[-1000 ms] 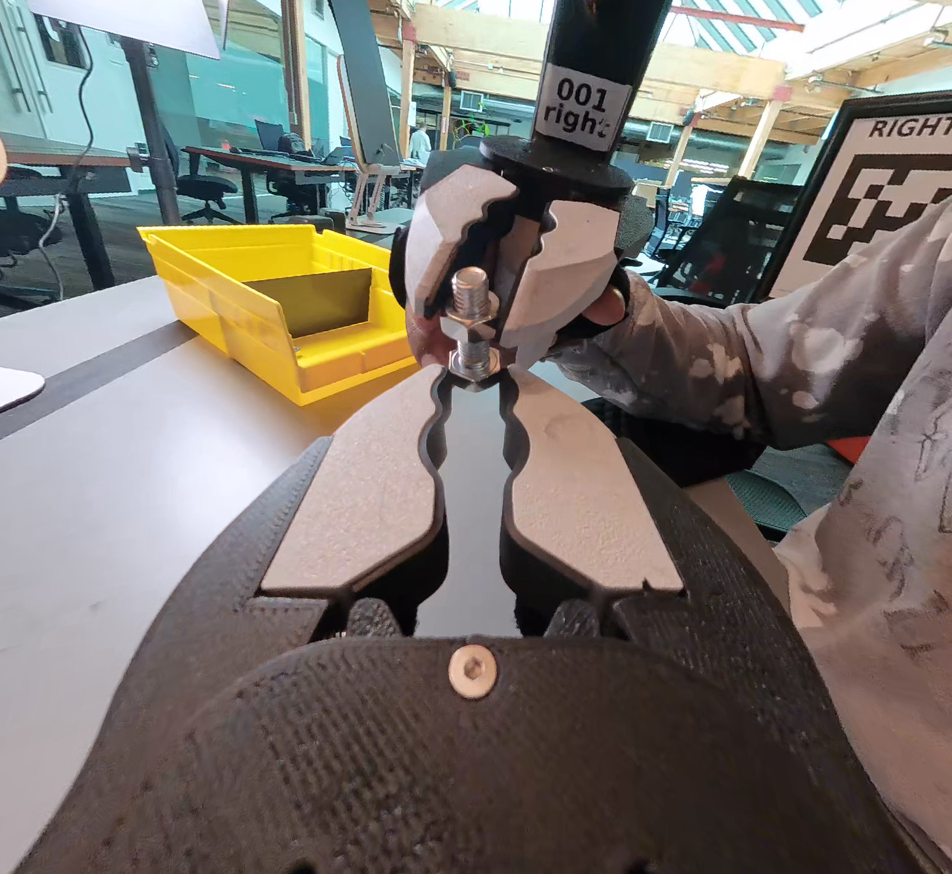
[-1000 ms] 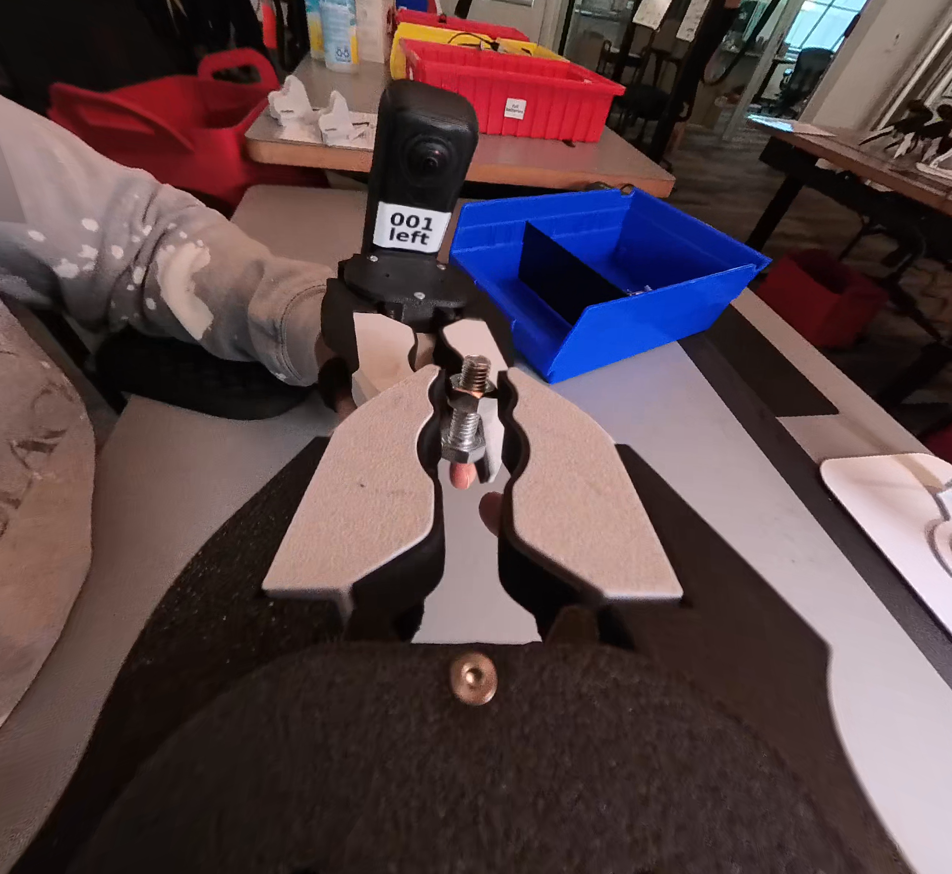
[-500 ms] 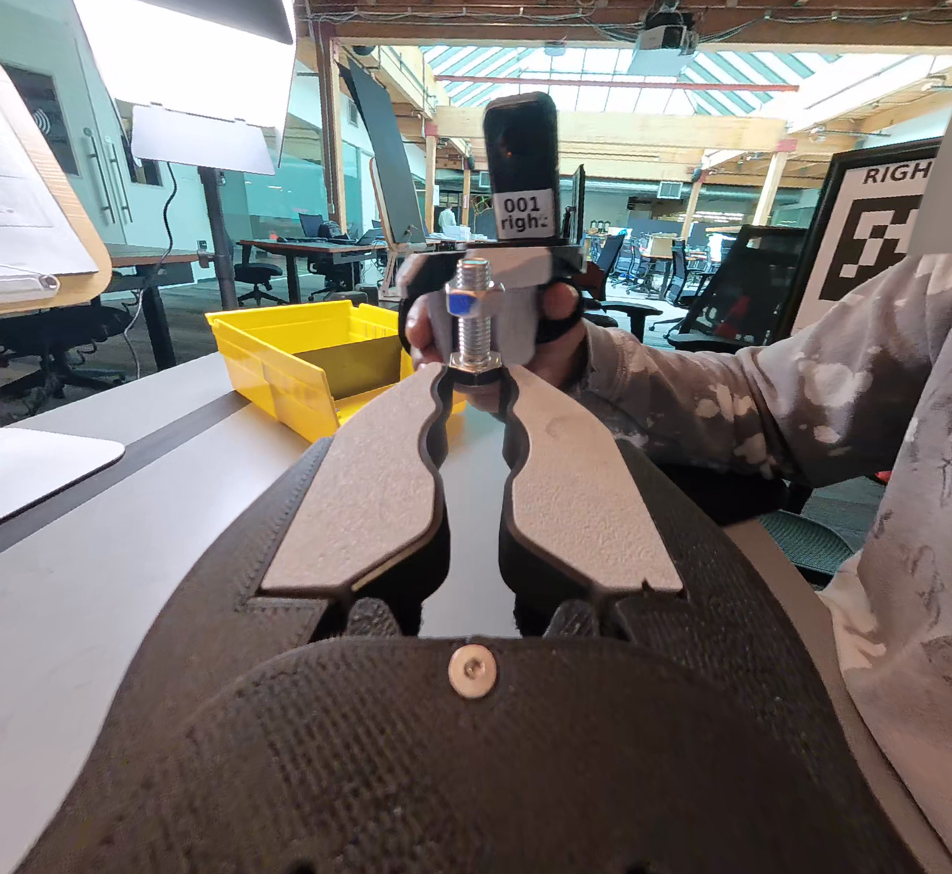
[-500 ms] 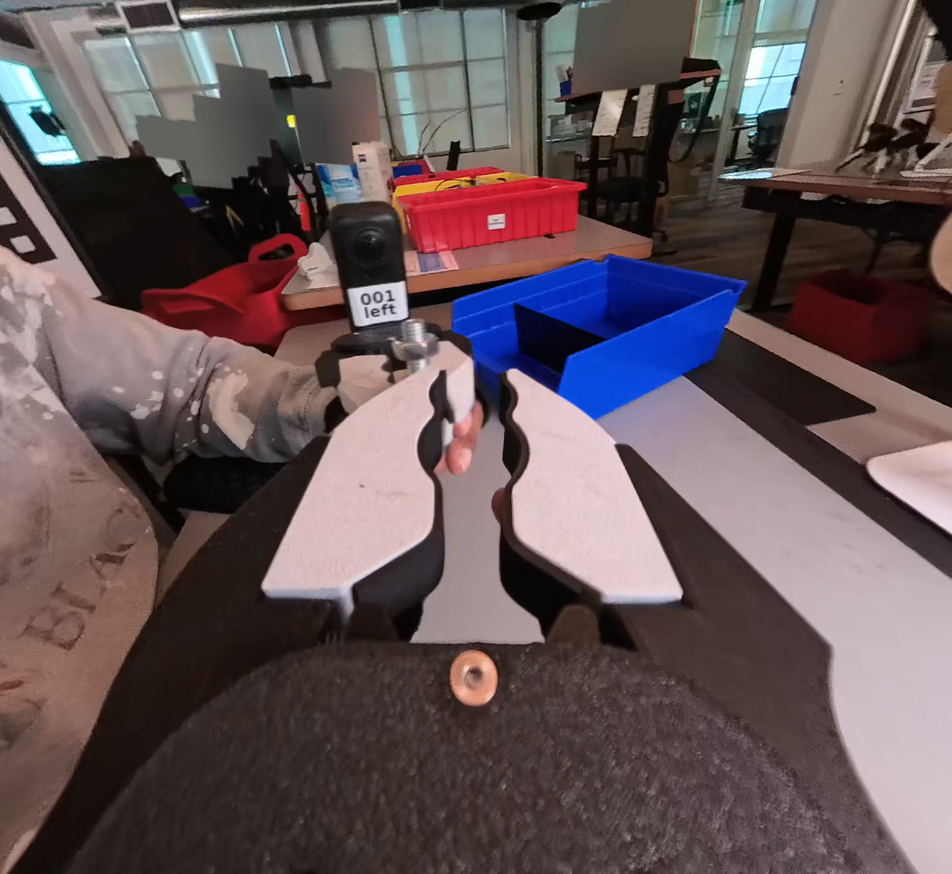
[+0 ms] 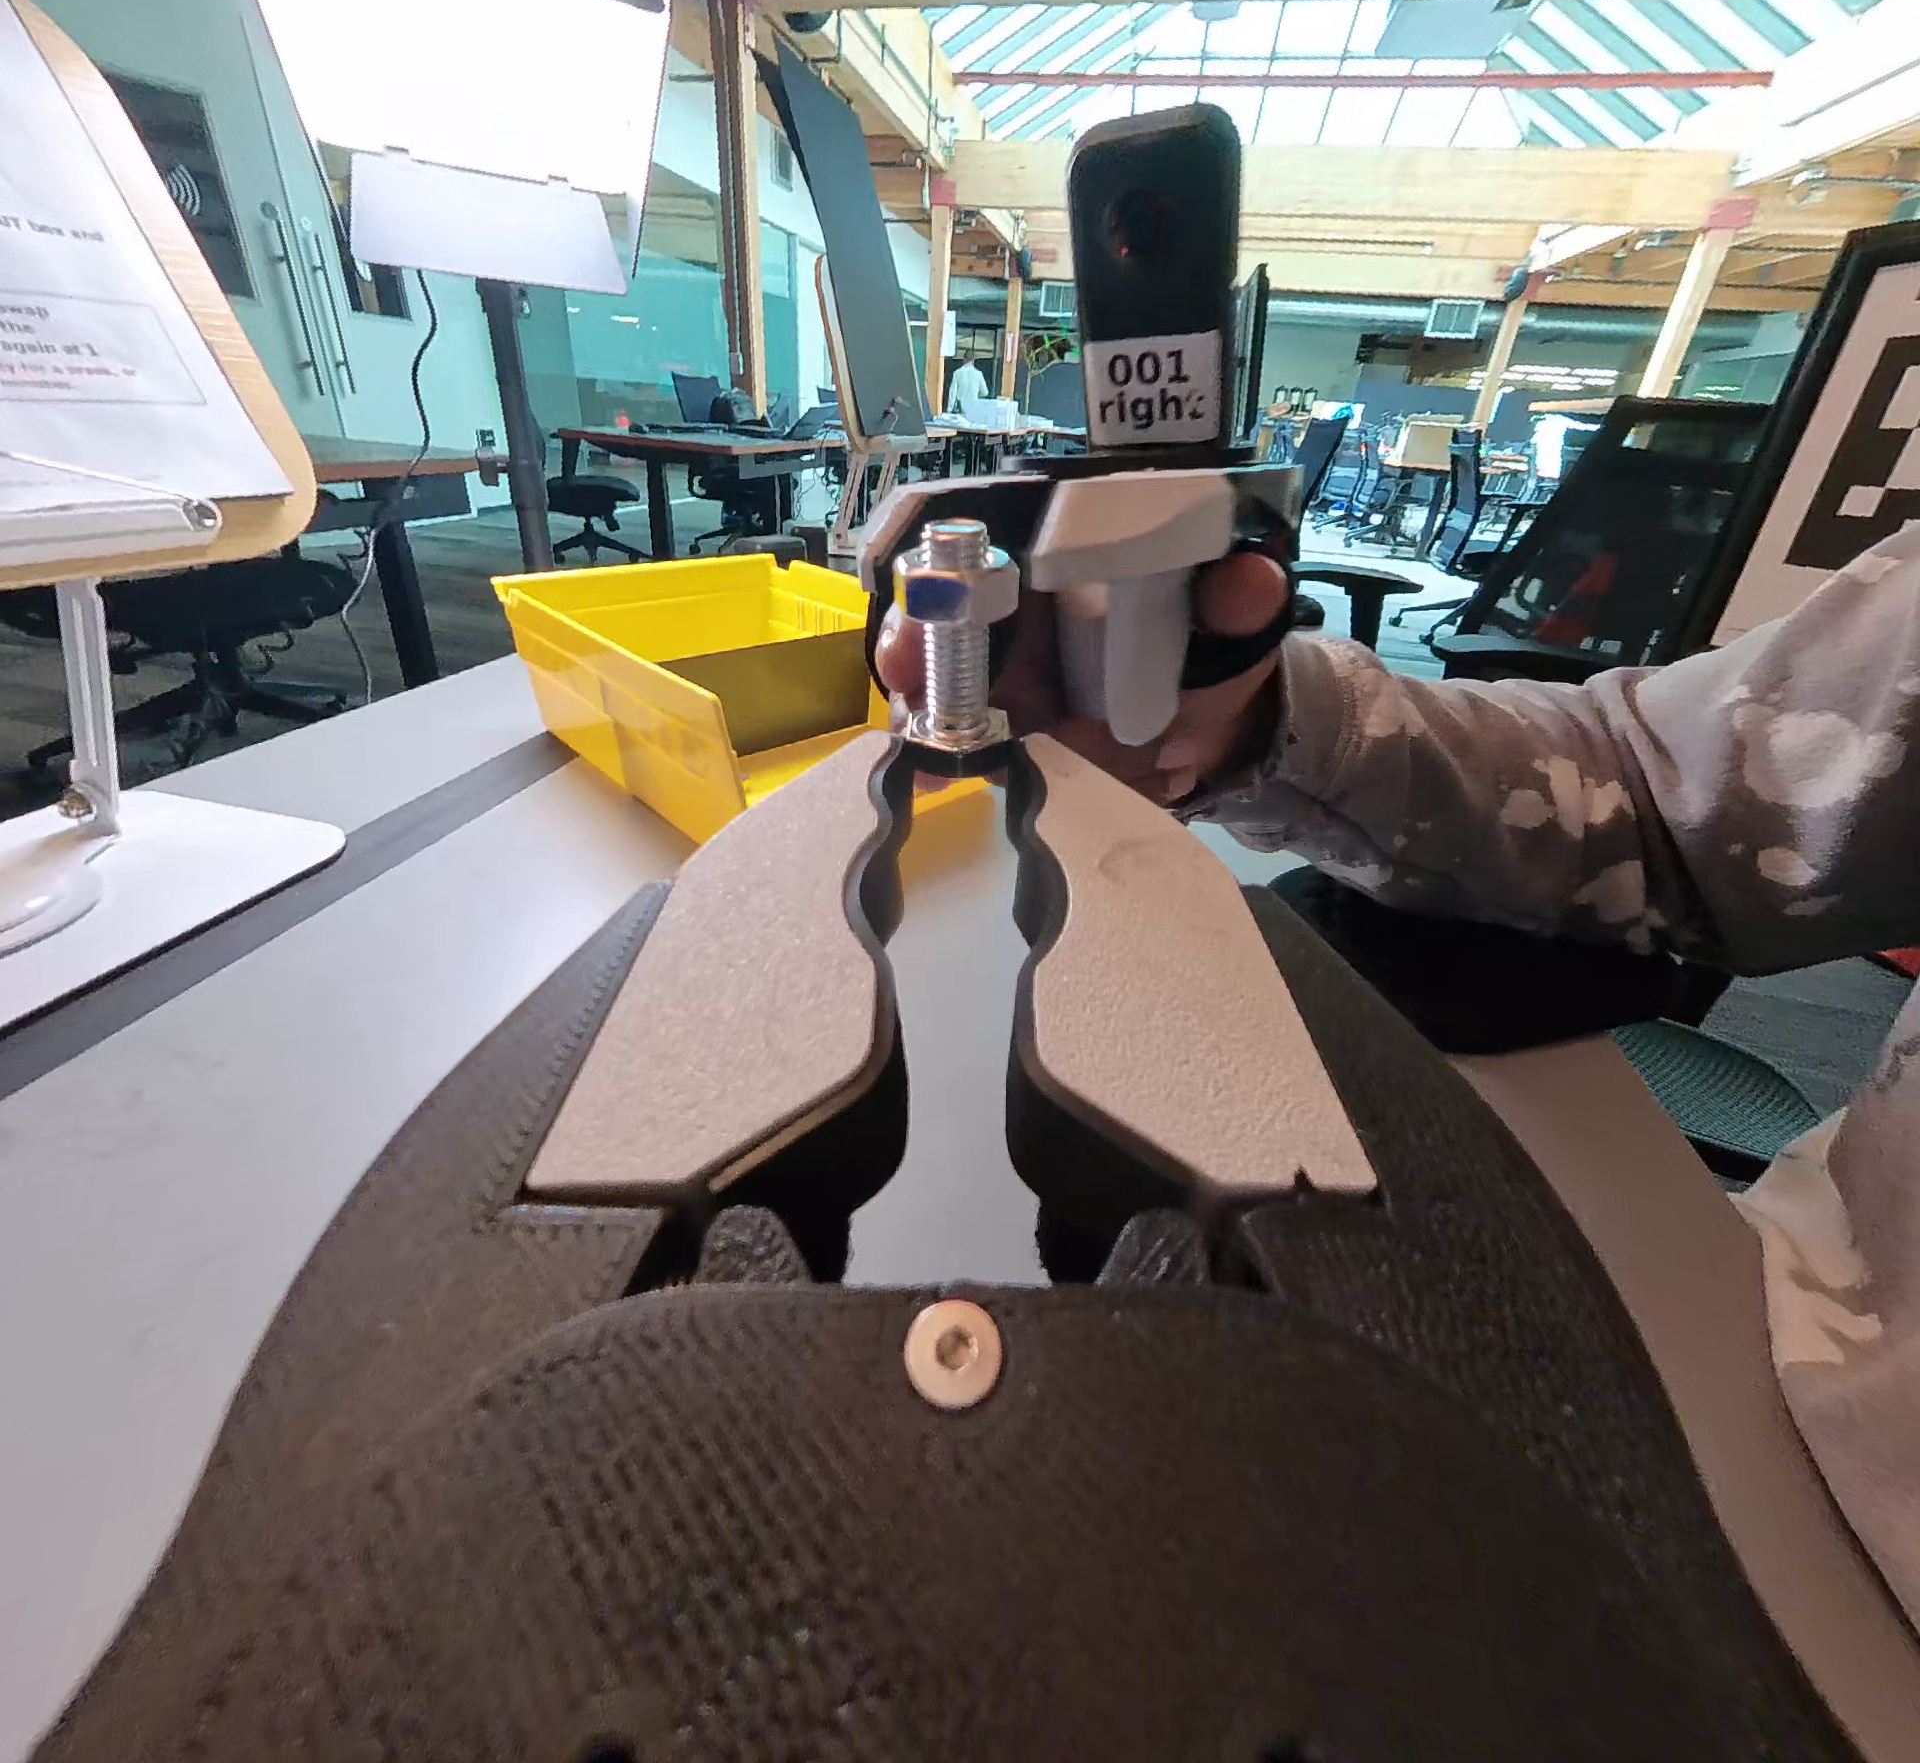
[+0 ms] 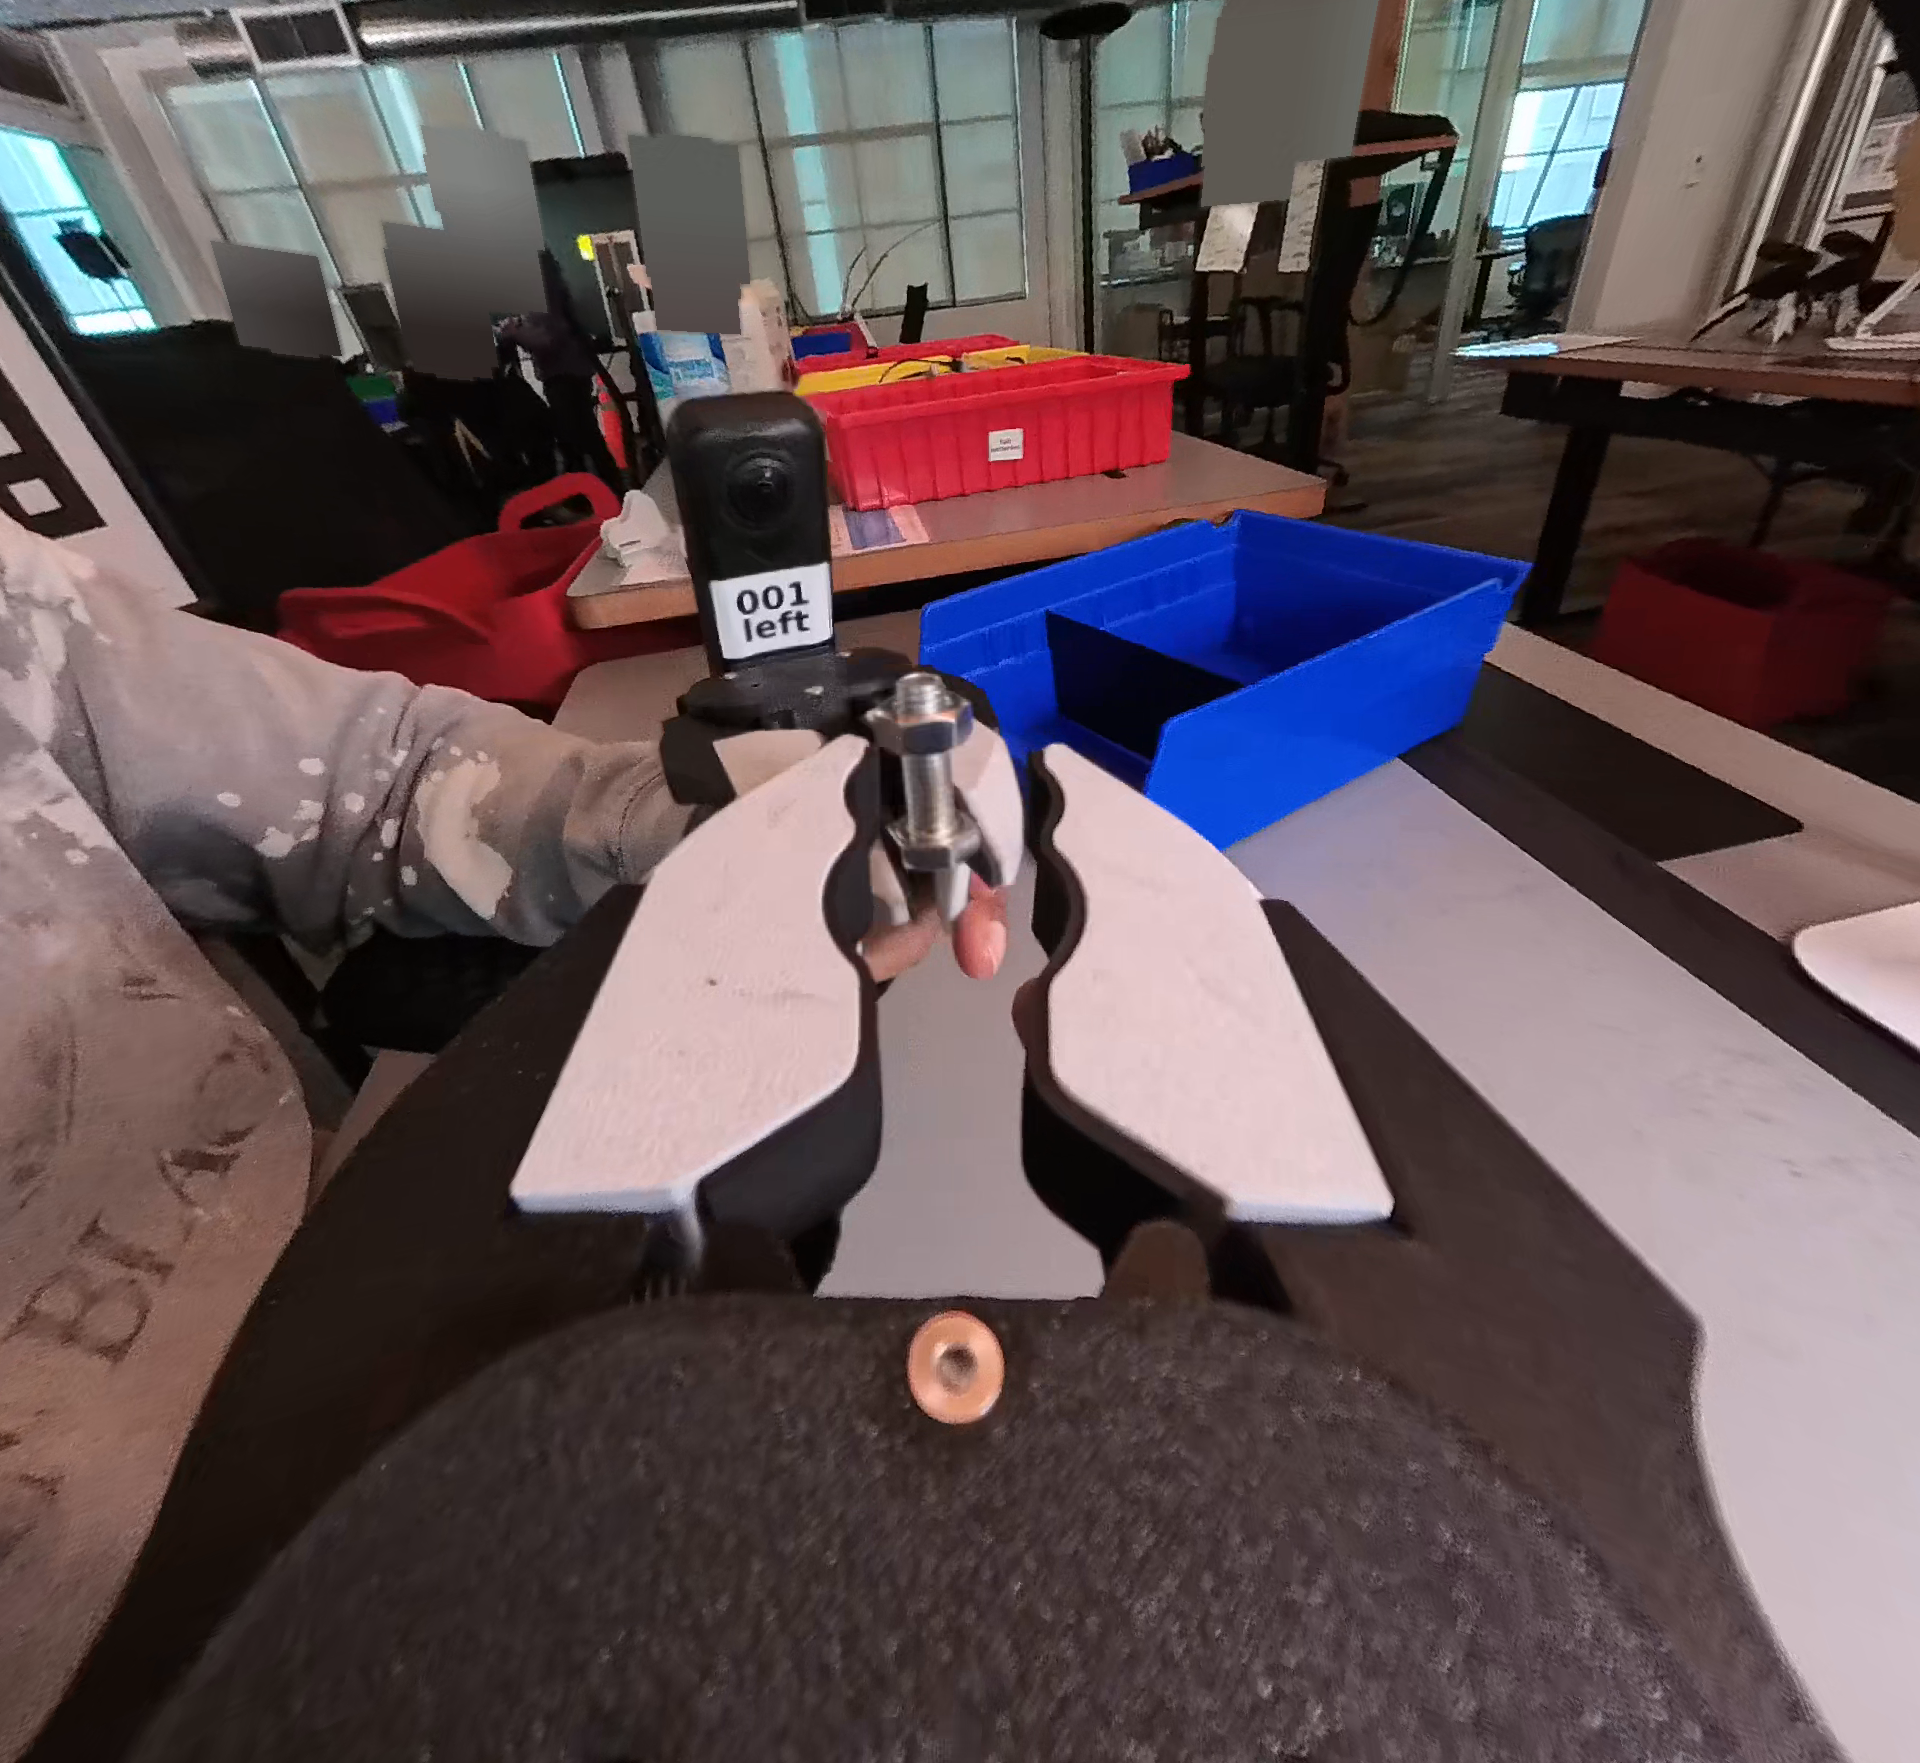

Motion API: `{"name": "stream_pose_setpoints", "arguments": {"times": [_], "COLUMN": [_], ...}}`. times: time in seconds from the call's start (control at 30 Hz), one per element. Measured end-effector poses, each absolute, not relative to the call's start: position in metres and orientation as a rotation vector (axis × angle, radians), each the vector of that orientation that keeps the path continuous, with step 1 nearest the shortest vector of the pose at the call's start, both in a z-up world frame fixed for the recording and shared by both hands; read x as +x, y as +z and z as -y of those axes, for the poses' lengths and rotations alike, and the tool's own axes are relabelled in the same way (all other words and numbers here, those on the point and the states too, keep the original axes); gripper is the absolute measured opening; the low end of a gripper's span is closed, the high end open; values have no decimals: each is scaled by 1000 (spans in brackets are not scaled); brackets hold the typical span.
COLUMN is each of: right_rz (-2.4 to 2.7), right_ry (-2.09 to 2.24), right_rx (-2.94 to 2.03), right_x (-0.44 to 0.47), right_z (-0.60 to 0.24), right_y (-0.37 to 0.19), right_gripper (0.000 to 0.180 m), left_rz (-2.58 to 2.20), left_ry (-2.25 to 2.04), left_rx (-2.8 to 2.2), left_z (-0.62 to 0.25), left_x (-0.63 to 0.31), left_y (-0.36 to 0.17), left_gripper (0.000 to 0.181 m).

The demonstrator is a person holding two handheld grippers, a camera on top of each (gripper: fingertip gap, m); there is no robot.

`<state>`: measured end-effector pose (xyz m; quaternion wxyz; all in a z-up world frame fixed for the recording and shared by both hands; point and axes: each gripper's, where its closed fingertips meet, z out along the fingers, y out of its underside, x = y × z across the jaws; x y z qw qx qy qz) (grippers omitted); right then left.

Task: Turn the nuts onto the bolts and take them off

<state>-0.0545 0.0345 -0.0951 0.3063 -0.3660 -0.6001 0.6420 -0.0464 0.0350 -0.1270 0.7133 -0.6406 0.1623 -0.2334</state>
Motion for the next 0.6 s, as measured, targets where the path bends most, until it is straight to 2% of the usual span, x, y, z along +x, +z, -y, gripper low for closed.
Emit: {"name": "stream_pose_setpoints", "arguments": {"times": [0.07, 0.13, 0.17, 0.23, 0.37, 0.43, 0.53, 0.57, 0.6], "right_rz": [1620, 1601, 1559, 1466, 1542, 1582, 1564, 1526, 1479], "right_ry": [1669, 1671, 1684, 1679, 1700, 1689, 1690, 1698, 1695], "right_rx": [-964, -974, -1008, -1050, -989, -973, -986, -1032, -1060], "right_x": [-58, -60, -60, -61, -56, -58, -61, -61, -62], "right_z": [-27, -32, -40, -59, -41, -29, -35, -44, -54], "right_y": [-100, -100, -99, -94, -93, -96, -98, -97, -96], "right_gripper": [30, 27, 9, 4, 25, 30, 25, 6, 5], "left_rz": [-365, -366, -358, -363, -357, -363, -369, -366, -373], "left_ry": [-507, -496, -504, -503, -495, -495, -491, -502, -513], "left_rx": [-1440, -1438, -1428, -1412, -1437, -1454, -1454, -1445, -1425], "left_z": [-37, -37, -36, -34, -37, -38, -37, -36, -34], "left_x": [-45, -45, -47, -49, -49, -47, -46, -48, -48], "left_y": [-131, -131, -129, -124, -129, -133, -132, -130, -127], "left_gripper": [18, 18, 18, 18, 18, 18, 18, 18, 18]}}
